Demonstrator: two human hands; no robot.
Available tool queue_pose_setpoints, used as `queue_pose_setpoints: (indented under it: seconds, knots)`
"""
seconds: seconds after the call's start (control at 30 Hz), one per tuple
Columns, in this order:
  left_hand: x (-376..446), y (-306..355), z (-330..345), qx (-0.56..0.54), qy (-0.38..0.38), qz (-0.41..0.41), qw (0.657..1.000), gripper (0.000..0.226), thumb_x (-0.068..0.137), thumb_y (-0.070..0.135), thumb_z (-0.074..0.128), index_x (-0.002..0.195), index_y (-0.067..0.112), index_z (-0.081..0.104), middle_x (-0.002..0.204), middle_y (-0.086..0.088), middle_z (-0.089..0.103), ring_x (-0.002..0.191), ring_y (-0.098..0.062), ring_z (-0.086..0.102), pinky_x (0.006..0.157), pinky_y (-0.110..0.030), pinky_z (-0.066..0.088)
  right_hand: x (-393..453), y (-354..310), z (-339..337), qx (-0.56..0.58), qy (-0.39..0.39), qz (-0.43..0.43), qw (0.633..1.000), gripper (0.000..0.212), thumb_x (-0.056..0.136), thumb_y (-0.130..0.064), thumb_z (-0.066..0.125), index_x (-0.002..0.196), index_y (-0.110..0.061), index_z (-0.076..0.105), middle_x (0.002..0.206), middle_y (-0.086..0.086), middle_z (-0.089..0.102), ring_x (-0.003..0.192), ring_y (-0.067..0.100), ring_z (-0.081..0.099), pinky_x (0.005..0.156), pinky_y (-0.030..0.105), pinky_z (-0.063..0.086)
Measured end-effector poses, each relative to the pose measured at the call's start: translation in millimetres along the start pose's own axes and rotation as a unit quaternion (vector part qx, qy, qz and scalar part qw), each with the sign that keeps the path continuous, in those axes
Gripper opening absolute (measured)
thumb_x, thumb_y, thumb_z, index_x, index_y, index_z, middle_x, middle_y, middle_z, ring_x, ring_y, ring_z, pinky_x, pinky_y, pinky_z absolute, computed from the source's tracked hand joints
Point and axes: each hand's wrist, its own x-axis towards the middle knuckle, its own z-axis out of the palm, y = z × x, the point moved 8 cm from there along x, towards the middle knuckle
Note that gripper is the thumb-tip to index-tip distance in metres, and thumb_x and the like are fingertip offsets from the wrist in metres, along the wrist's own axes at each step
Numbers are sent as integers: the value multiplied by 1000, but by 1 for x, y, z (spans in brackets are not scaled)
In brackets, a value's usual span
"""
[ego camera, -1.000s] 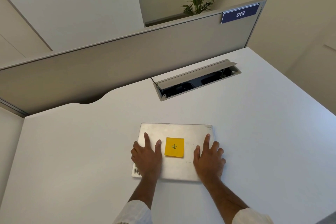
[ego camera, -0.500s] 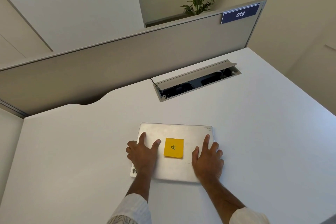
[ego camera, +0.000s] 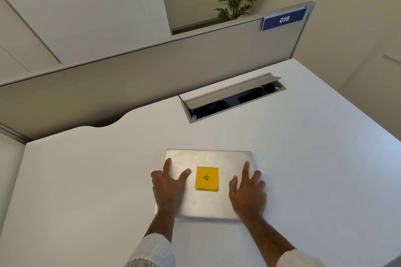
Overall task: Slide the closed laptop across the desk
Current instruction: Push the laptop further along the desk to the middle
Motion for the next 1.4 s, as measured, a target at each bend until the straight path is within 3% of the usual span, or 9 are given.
queue_pose_setpoints:
  seconds: [0.3, 0.67, 1.4]
  knots:
    - [-4, 6, -8, 12, -20, 2, 1000, 95, 64, 86, 60, 146, 44, 33, 108, -3, 48, 110, -28, 55, 86, -48, 54, 2, 4, 1, 30, 11, -8, 999, 67, 95, -56, 34, 153, -23, 25, 122, 11, 42, 98, 25, 53, 62, 38, 55]
    - [-17, -5, -10, 17, -26, -9, 999, 92, 71, 88, 50, 151, 52, 22, 109, 1, 44, 115, -23, 51, 89, -43, 51, 1, 2, -3, 44, 11, -36, 998, 66, 97, -54, 36, 154, -22, 26, 117, 11, 40, 95, 26, 55, 66, 38, 56]
    - [-58, -32, -43, -20, 78, -85, 993, 95, 72, 90, 44, 153, 51, 15, 107, 0, 41, 110, -24, 53, 87, -43, 52, 23, -48, -22, 16, 12, -195, 981, 68, 96, -57, 31, 154, -23, 21, 125, 13, 41, 97, 25, 56, 67, 36, 59]
